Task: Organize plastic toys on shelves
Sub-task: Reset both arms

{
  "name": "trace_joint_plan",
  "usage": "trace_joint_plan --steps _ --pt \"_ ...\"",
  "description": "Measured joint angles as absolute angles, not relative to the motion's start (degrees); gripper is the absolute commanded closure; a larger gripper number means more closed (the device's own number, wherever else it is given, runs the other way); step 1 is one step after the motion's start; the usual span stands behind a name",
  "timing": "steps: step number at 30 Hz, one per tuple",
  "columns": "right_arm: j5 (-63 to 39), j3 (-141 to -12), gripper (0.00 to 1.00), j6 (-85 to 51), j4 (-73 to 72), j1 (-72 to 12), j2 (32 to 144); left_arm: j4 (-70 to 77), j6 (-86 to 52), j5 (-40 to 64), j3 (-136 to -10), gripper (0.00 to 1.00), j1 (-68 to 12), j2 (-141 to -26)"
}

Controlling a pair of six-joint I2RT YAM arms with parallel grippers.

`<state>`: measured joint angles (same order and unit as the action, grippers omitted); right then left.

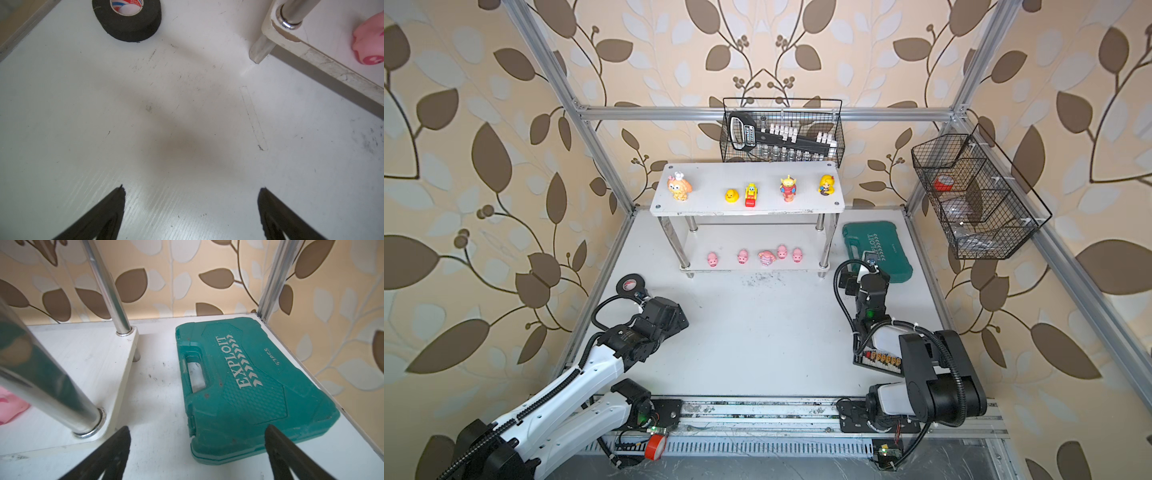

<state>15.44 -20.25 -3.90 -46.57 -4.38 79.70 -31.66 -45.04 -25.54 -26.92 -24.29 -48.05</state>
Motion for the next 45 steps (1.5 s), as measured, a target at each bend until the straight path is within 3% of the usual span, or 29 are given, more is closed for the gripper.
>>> trace_joint_plan --steps 4,7,10,15,21,25,31,39,45 --pt "14.5 -19.5 0.07 -3.2 -48.1 -4.4 79.7 -30.8 -43.4 -24.3 -26.9 0.01 -24.3 -47.3" --pt "14.6 -17.3 0.04 -2.9 -51.0 -4.4 79.4 -29.0 -41.5 -22.5 -26.9 0.01 -24.3 -46.4" --pt "15.7 -11.7 0.02 -2.6 -63.2 -4.4 83.2 -27.7 -40.4 -21.7 -26.9 0.01 -24.3 -45.4" --pt "15.8 -9.9 0.01 -2.5 -66.0 -3.9 86.3 -25.4 -38.4 -21.7 -27.0 0.01 -24.3 -42.8" --pt "15.8 -10.2 0.0 -2.5 -68.3 -3.7 86.1 -17.4 -27.3 -31.0 -30.0 0.01 -24.3 -43.8" --pt "15.2 -10.4 0.01 -2.5 -68.2 -3.1 86.1 -4.2 -13.9 -38.1 -28.1 0.01 -24.3 -48.4" --pt "14.5 -10.6 0.01 -2.7 -68.2 -2.7 86.1 18.9 0.7 -36.8 -15.8 0.01 -22.8 -60.1" --pt "14.3 -10.6 0.01 -2.7 -68.2 -2.7 86.1 39.0 2.4 -25.8 -11.0 0.01 -12.2 -68.9" --pt "14.2 -10.7 0.0 -2.7 -68.1 -2.5 86.1 54.6 0.3 -20.1 -10.9 0.01 -6.0 -83.5"
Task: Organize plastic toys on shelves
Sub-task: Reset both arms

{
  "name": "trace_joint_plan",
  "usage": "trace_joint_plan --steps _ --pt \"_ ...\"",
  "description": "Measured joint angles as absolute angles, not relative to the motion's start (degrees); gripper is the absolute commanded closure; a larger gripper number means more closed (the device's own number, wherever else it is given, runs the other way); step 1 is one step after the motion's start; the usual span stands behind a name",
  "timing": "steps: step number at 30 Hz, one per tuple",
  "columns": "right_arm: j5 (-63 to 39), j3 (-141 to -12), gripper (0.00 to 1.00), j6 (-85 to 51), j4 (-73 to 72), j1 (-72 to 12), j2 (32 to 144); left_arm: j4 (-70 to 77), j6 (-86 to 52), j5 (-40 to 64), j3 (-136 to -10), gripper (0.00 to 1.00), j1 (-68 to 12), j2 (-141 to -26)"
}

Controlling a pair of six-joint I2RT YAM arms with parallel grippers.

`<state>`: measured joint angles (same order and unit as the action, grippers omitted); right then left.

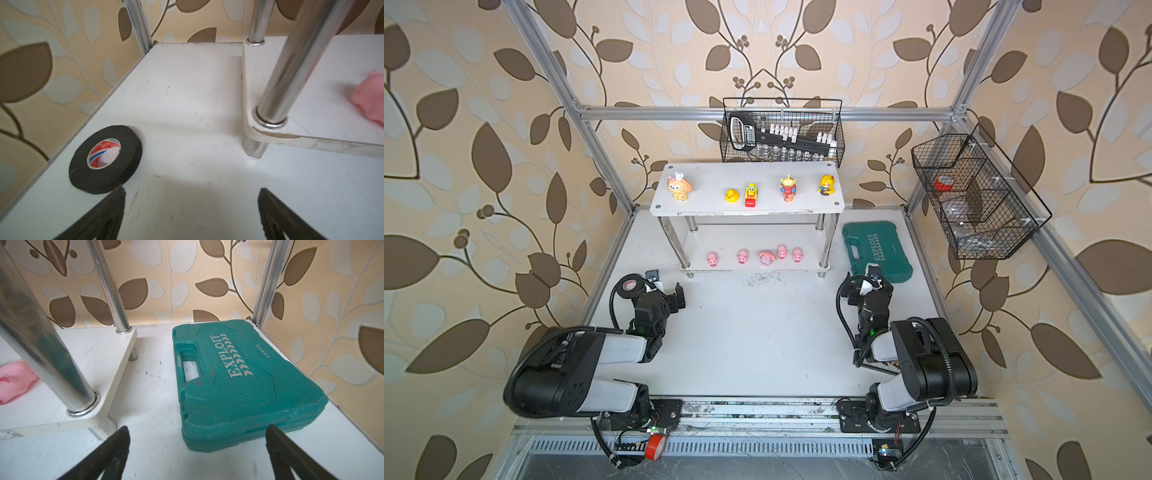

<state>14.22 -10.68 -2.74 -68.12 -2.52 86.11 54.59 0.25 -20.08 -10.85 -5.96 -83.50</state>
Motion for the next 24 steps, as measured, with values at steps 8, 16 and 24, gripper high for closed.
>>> trace_joint_plan --steps 8,16,24 --pt "13.8 -10.9 0.01 -2.8 -67.9 -2.5 86.1 47.0 -0.3 -14.9 -20.0 0.01 -5.2 -86.5" --pt "13.8 -10.9 0.0 -2.8 -67.9 -2.5 86.1 43.9 -0.4 -13.5 -20.9 0.01 -5.1 -86.5" --pt "13.6 -10.9 0.01 -2.8 -67.9 -2.5 86.1 43.7 -0.4 -13.4 -20.9 0.01 -5.1 -86.5"
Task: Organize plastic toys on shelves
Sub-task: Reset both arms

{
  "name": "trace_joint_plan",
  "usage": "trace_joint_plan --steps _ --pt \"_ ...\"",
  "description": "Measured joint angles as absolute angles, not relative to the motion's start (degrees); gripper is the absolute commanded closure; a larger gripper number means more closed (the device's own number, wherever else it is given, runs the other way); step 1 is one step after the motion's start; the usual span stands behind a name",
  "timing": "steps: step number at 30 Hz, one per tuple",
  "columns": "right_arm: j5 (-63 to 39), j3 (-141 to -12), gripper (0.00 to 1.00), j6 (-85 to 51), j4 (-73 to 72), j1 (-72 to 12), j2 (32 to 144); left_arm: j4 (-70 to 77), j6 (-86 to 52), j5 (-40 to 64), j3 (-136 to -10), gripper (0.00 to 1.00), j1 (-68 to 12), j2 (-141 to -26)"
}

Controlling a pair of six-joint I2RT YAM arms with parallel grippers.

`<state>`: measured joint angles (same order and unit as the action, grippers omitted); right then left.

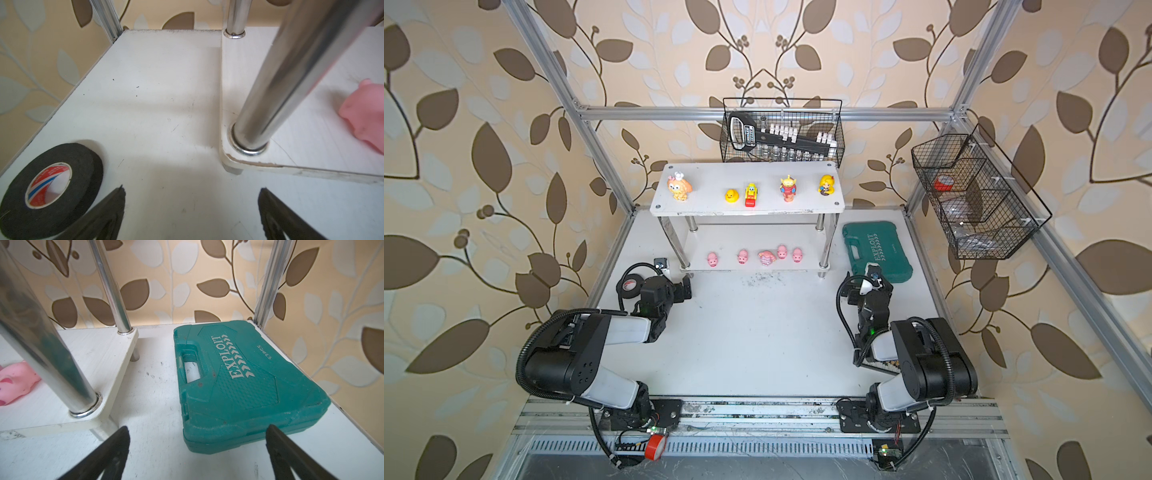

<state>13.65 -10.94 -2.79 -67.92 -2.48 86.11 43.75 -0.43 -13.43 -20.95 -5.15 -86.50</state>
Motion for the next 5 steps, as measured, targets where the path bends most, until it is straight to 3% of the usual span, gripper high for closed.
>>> trace_joint_plan --steps 5 --pt "13.6 -10.9 0.0 -2.8 -67.9 -2.5 86.1 43.7 -0.4 -13.4 -20.9 0.01 -5.1 -86.5"
